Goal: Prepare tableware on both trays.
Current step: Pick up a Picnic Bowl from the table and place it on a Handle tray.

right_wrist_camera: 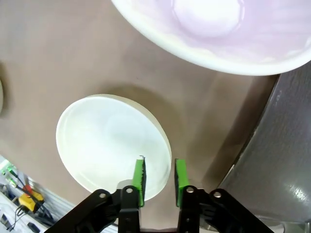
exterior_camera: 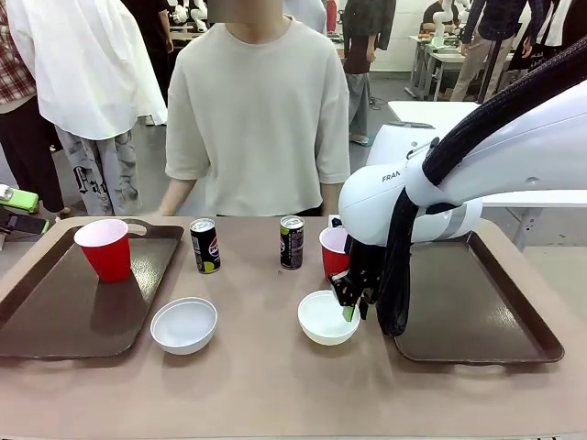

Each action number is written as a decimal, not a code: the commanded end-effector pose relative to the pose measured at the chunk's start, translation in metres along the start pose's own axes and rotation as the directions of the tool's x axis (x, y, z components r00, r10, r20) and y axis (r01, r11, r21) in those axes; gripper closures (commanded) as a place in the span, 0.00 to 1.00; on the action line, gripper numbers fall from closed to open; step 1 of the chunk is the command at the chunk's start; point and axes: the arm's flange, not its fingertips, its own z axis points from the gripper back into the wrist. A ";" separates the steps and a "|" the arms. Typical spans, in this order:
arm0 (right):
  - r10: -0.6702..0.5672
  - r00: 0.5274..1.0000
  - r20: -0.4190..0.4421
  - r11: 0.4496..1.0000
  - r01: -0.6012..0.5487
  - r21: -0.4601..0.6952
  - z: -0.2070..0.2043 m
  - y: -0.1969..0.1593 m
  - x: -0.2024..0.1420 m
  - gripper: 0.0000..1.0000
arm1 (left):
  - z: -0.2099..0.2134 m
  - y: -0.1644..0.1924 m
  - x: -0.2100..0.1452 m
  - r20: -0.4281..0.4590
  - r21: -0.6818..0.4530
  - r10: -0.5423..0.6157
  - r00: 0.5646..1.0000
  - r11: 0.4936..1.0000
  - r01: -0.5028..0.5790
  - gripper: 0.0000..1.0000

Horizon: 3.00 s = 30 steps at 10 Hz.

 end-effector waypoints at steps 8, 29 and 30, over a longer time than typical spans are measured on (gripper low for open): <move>-0.006 0.998 0.070 0.998 0.010 -0.056 0.112 -0.002 -0.068 1.00 | -0.001 0.000 0.001 0.010 -0.012 -0.014 1.000 1.000 0.014 0.00; -0.277 0.958 -0.069 0.950 0.263 -0.166 0.111 -0.168 -0.192 0.97 | -0.001 0.000 0.001 0.010 -0.012 -0.014 1.000 1.000 0.014 0.00; -0.297 0.953 -0.056 0.946 0.286 -0.151 0.113 -0.172 -0.197 0.97 | -0.001 0.000 0.001 0.010 -0.012 -0.014 1.000 1.000 0.014 0.00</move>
